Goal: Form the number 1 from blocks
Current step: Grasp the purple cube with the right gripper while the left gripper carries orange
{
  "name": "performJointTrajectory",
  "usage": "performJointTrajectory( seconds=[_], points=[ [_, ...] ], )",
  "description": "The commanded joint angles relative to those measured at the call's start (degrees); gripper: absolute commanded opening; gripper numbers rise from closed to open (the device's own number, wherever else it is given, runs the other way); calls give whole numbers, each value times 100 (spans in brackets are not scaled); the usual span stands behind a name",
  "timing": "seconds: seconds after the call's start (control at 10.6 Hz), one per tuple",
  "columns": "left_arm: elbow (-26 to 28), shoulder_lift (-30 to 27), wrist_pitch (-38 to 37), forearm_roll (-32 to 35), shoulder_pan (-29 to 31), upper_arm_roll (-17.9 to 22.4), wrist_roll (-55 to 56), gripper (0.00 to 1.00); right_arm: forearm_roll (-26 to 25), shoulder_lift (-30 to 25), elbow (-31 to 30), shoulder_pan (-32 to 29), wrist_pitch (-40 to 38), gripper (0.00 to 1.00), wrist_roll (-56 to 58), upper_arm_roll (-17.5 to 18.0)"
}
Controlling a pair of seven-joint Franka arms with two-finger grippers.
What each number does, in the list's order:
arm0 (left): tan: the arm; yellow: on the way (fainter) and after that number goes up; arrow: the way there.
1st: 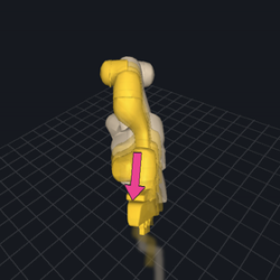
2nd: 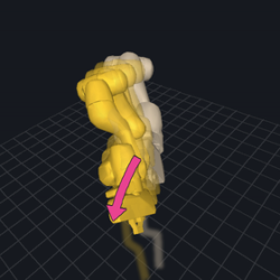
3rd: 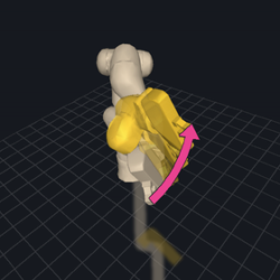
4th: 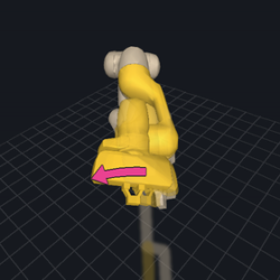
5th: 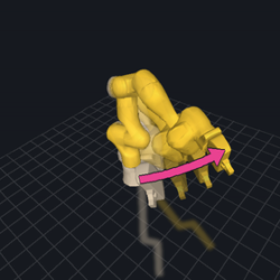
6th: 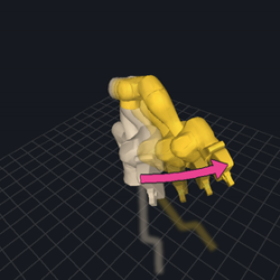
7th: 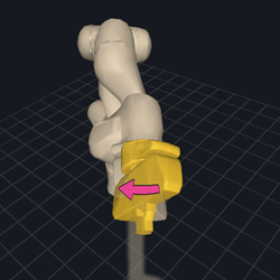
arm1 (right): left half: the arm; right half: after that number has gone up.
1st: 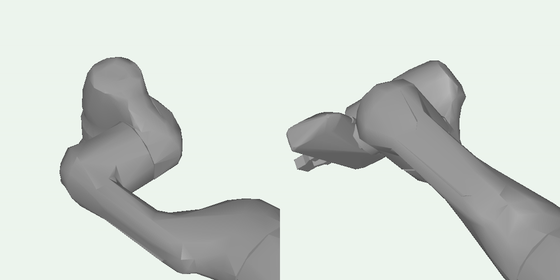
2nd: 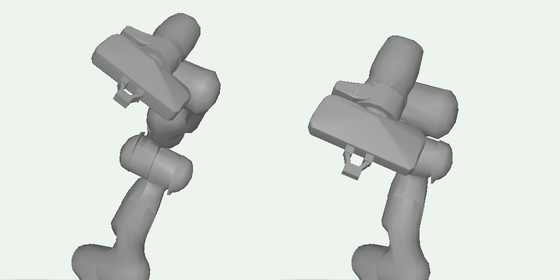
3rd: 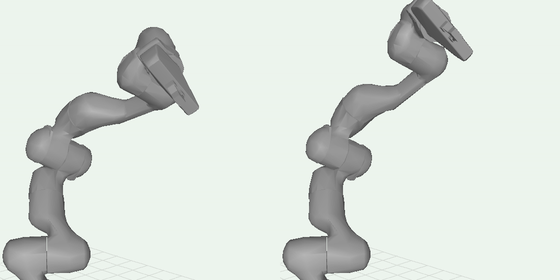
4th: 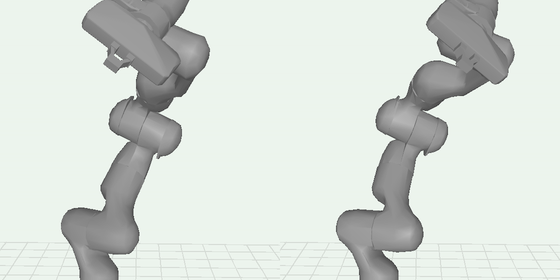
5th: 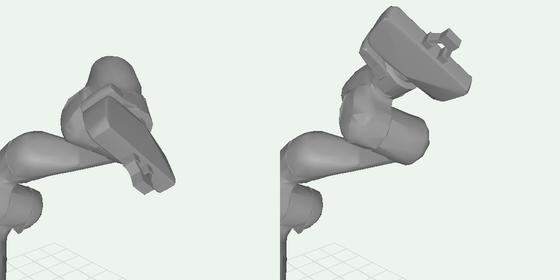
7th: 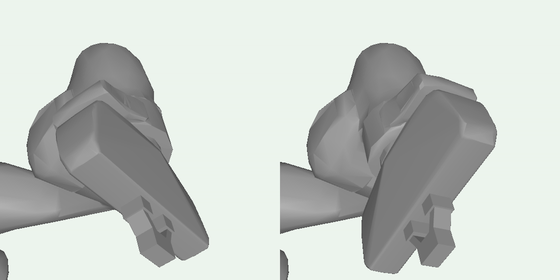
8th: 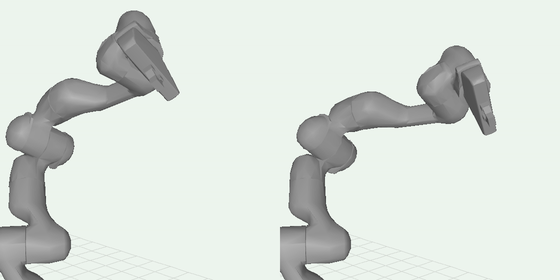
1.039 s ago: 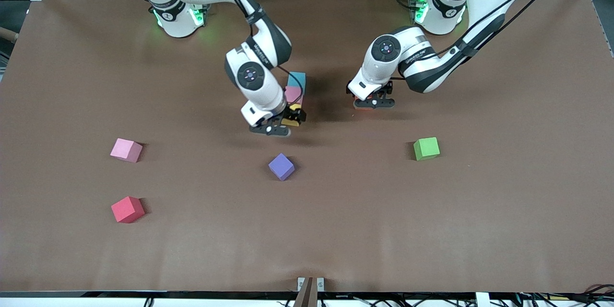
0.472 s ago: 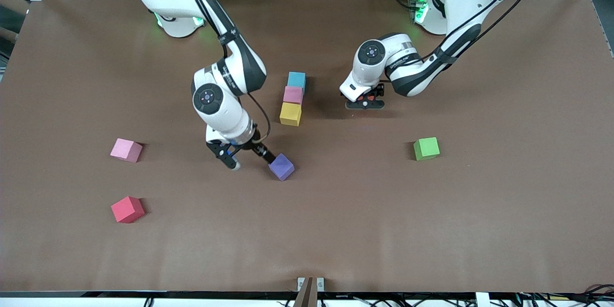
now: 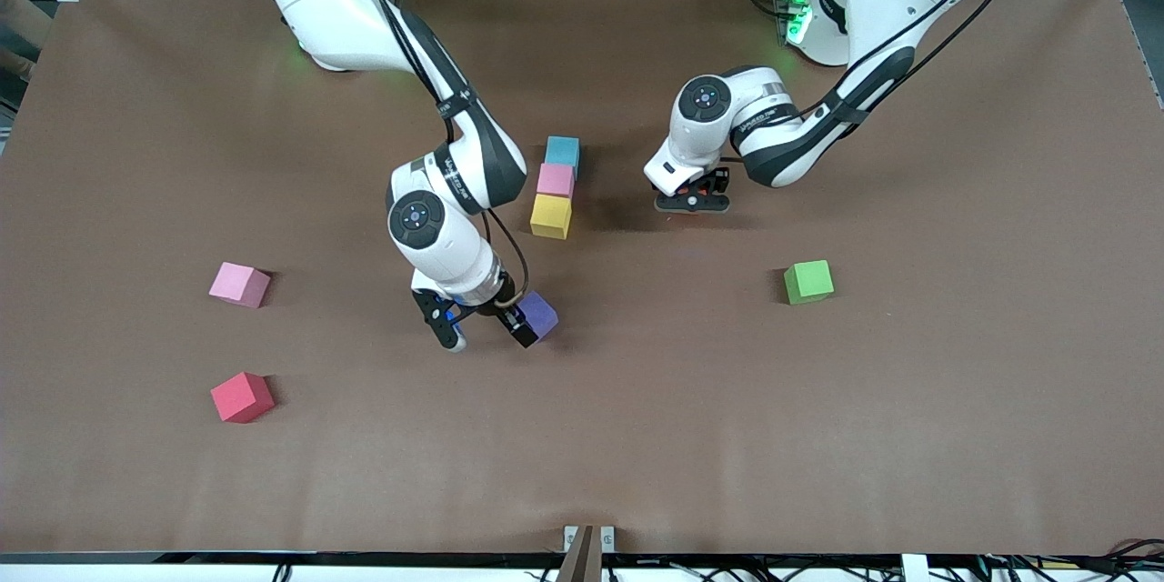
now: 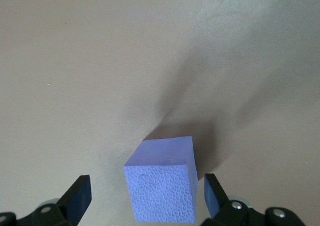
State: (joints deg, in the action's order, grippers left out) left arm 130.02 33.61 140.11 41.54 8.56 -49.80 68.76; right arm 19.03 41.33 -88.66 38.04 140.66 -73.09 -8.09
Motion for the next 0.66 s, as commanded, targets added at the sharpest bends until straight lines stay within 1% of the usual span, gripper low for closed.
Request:
performJointTrajectory(
  seconds=[0.0, 0.19, 0.28, 0.38, 0.47, 0.57],
  points=[
    [58, -144, -123, 188, -4, -546, 750, 0, 101, 112, 183, 63, -39, 100, -65, -17],
    [59, -127, -570, 171, -47, -1231, 1409, 0, 83, 200, 174, 81, -39, 100, -56, -17],
    [50, -92, -799, 118, -161, -1556, 1734, 0, 66, 261, 174, 98, -39, 100, -13, -17],
    [15, -65, -862, 57, -458, -1655, 2033, 0, 66, 296, 156, 142, -39, 100, 101, -17],
    [-99, 5, -863, -109, -948, -1630, 2254, 0, 66, 332, 147, 168, -39, 100, 198, -17],
    [-361, 162, -871, -232, -1327, -1516, 2369, 0, 66, 375, 147, 186, -39, 100, 242, -17]
  ],
)
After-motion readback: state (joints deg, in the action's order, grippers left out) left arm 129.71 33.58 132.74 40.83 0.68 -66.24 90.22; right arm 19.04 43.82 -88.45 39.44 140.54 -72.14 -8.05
